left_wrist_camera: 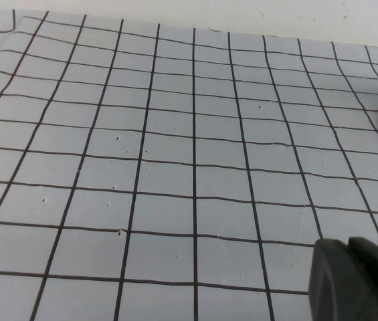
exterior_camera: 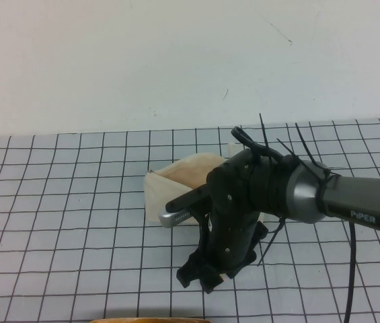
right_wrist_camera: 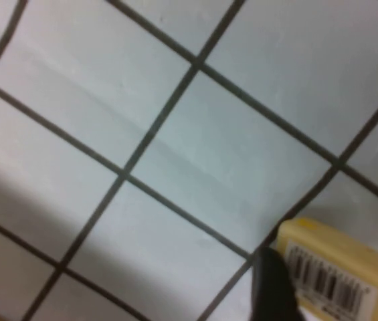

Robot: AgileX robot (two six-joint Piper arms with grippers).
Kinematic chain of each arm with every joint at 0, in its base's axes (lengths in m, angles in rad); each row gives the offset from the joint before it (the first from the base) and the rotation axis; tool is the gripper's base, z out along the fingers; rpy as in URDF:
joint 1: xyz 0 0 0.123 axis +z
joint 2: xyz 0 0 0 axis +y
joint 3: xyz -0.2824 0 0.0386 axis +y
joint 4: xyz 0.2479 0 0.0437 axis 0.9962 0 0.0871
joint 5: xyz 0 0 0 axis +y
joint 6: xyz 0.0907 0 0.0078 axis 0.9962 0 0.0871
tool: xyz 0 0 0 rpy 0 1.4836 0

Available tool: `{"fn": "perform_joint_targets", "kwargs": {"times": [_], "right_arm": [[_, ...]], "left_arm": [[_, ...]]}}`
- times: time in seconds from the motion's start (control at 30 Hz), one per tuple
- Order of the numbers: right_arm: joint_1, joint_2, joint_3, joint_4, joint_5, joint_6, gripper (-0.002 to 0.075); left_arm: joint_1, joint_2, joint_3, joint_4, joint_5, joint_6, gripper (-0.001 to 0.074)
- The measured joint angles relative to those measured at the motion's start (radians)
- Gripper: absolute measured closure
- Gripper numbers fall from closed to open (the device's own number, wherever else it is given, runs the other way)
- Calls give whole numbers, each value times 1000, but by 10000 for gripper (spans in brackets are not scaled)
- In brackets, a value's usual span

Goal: Put eraser into pencil case
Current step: Pick up the eraser from the table, then place the eraser on the pencil case

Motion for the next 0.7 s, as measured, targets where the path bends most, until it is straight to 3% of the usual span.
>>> {"fn": "perform_joint_targets", "kwargs": {"times": [0.23, 0.5, 0.7], "right_arm": [[2, -13, -4, 10, 10, -4, 614], [2, -177, -4, 23, 11, -101, 610], [-3, -250, -4, -81, -161, -107, 610]], "left_arm": [[0, 0, 0, 0, 0, 0, 736], [0, 0, 0, 0, 0, 0, 736], [0, 0, 0, 0, 0, 0, 736]]}}
